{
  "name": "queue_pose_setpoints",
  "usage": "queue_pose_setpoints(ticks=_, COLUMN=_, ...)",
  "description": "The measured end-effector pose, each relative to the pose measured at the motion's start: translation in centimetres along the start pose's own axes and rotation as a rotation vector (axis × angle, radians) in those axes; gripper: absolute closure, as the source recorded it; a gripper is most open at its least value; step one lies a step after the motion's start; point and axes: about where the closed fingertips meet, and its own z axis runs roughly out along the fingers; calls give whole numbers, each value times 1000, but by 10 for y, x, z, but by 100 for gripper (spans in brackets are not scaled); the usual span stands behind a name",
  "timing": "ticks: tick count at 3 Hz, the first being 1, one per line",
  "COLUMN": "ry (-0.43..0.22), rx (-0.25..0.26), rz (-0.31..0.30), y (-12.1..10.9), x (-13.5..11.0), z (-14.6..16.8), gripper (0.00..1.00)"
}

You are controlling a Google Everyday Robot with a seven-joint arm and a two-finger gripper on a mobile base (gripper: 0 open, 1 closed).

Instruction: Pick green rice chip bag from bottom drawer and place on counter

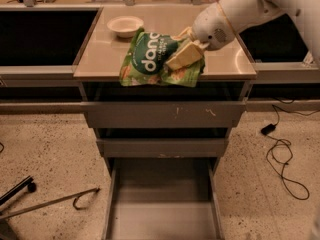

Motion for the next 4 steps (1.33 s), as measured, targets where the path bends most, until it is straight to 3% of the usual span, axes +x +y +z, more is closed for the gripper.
queue_pose_setpoints(ticks=1, ry=115, rx=96, rz=-64, y=-67, x=15, z=-1, gripper=100)
queue_pose_setpoints(ticks=2, ry=175, rx=217, rz=-117, y=-129, x=23, z=-8, gripper=100)
queue_pose_setpoints(ticks=3, ry=184, rx=431, rz=-134, y=-185, x=10, z=-45, gripper=100)
queue_pose_setpoints(ticks=4, ry=174, rx=555, rz=-96, y=-223, x=15, z=-54, gripper=100)
